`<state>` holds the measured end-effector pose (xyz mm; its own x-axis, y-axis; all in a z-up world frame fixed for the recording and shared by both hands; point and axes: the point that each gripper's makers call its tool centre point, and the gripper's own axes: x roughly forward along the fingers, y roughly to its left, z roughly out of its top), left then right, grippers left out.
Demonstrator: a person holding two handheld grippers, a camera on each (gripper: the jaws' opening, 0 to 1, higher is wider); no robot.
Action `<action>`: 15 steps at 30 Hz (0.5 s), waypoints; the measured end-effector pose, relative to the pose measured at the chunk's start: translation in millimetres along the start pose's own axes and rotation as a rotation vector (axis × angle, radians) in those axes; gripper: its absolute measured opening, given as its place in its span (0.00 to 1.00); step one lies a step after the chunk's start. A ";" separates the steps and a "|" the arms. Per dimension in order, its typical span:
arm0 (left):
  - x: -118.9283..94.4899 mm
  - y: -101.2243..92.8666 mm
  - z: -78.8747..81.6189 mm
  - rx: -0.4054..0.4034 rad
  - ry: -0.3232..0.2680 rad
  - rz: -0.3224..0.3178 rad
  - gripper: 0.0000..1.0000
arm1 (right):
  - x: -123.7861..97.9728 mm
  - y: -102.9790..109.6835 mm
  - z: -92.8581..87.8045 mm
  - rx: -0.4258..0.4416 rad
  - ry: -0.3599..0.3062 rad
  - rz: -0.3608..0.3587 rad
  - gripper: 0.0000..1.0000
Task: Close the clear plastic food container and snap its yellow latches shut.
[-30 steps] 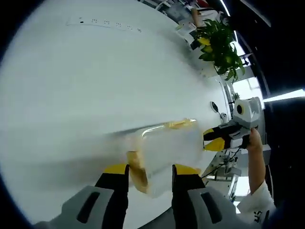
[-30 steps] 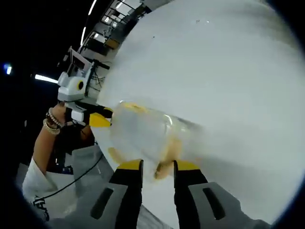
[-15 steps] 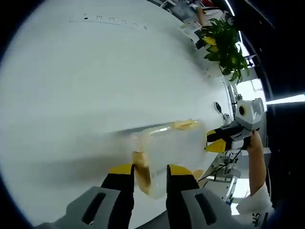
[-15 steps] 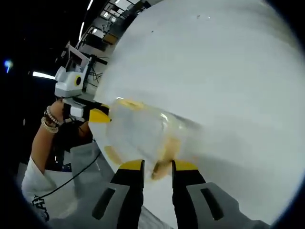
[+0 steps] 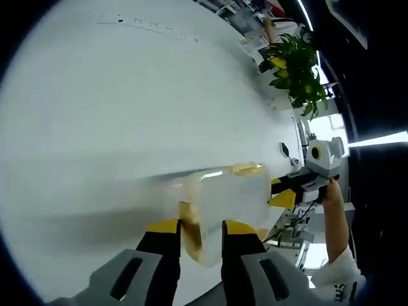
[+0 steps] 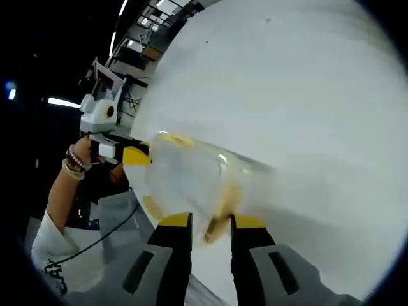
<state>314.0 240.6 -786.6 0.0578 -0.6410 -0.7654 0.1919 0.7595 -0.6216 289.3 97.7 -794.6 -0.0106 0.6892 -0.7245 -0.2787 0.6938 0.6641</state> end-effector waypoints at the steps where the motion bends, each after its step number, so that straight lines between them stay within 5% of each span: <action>1: 0.0 -0.3 0.2 0.007 -0.002 0.002 0.18 | -1.2 0.3 0.8 0.003 -0.004 0.000 0.19; 6: 0.2 -1.2 1.2 0.022 -0.017 0.012 0.19 | -0.8 0.1 10.3 -0.024 -0.011 -0.027 0.21; 8: 0.1 -1.8 1.7 0.036 -0.047 0.024 0.20 | -2.0 -1.4 15.4 -0.099 -0.015 -0.070 0.21; 12: -1.5 -1.3 8.2 0.238 -0.143 0.080 0.27 | -8.1 -0.5 19.6 -0.289 0.032 -0.181 0.23; 15: -8.3 -3.7 5.5 0.306 -0.153 0.143 0.24 | -15.0 1.6 20.5 -0.359 0.083 -0.226 0.28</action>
<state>318.2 242.6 -777.1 0.2468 -0.5579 -0.7924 0.4545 0.7888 -0.4138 308.7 92.7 -778.9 0.0161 0.4989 -0.8665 -0.5988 0.6988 0.3912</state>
